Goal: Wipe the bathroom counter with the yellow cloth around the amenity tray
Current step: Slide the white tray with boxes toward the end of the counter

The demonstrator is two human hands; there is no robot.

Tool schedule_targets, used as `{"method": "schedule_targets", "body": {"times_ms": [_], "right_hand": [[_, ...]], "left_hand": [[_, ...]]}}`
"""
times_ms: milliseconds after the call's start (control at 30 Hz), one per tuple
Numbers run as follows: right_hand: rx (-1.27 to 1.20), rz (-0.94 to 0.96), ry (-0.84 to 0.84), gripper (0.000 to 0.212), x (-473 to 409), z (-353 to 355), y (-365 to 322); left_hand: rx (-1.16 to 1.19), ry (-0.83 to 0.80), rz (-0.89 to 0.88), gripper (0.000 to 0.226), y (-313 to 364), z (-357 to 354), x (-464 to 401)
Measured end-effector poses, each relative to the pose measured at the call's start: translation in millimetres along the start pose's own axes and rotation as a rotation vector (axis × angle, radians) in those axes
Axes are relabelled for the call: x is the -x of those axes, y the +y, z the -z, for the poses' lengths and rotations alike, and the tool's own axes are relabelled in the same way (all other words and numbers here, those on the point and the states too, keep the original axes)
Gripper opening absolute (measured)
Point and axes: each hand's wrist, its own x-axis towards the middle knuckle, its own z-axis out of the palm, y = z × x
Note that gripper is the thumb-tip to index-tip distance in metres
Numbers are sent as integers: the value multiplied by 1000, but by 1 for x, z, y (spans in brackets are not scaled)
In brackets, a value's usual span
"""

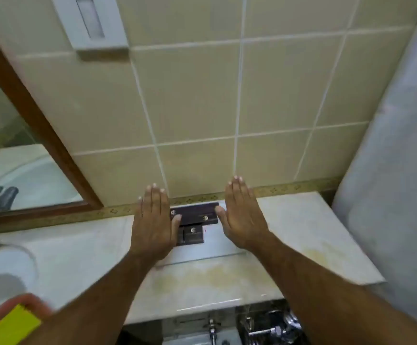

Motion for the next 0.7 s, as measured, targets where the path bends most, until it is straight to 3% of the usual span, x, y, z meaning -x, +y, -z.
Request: {"method": "schedule_targets", "body": {"times_ms": [167,333,467,600,700], "right_hand": [[-67,-191,-259,75,27,-79,19],[-59,-333,-283,68,15,-94,12],[44,-345,-366,59,0,-88,13],[152,-362,-320,57,-9,-86,16],[374,-330,-247,56,-10,-84,12]], "left_hand": [[2,-147,252,67,-14,-61,25],[-34,-243,413,29,-13,-60,19],[-1,-296,480,25,-6,-61,16],[105,-255,688,29,-7,-65,15],[22,-311,664,25,-15,-72,17]]}}
